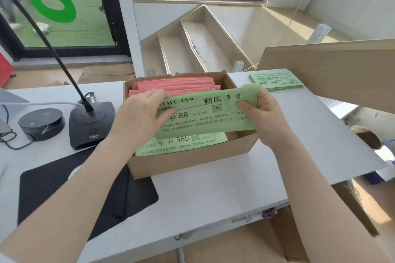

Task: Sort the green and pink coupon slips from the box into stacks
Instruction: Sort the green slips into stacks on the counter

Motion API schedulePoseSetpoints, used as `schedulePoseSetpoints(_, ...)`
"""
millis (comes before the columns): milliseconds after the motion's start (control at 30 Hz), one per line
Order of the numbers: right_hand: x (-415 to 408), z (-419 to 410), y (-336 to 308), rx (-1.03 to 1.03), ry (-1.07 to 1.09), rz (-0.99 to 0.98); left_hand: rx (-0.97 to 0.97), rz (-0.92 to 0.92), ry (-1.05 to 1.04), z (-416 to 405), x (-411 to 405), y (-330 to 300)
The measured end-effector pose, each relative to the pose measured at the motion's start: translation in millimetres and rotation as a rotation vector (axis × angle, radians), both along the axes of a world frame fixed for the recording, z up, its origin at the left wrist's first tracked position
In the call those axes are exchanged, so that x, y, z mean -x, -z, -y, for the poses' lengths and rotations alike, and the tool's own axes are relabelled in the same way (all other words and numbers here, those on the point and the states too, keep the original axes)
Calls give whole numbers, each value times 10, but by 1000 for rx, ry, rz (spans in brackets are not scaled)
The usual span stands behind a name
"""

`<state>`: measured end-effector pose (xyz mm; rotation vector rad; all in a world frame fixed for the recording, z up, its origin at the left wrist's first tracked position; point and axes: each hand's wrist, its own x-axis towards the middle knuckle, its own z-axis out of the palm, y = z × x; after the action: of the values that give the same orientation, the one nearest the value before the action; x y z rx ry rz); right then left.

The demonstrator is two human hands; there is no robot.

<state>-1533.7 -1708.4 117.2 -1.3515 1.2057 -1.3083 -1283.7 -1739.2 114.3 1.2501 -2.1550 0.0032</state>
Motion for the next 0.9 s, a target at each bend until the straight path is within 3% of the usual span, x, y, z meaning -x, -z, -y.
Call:
schedulePoseSetpoints(67,142,-92,-64,32,-2,60,-63,-175,-54,-115,48,-106)
schedulePoseSetpoints(133,278,-207,-120,46,-32,115,-214,-471,-53,-259,155,-188)
schedulePoseSetpoints(233,495,-409,-148,62,-58,156,-463,-955,108,-532,428,-238)
schedulePoseSetpoints(333,739,-632,-103,58,-65,185,-490,-1170,174,-800,711,-102)
schedulePoseSetpoints(400,894,-777,12,10,-74,174,-502,-1158,124,-988,850,82)
schedulePoseSetpoints(533,1056,-993,360,-145,-63,29,-479,-898,-26,-1309,993,565)
schedulePoseSetpoints(733,1051,-1100,745,-255,-8,-43,-602,-990,-115,-1522,1087,913)
schedulePoseSetpoints(900,972,-1093,795,-235,14,128,-733,-1120,-68,-1516,1077,1014)
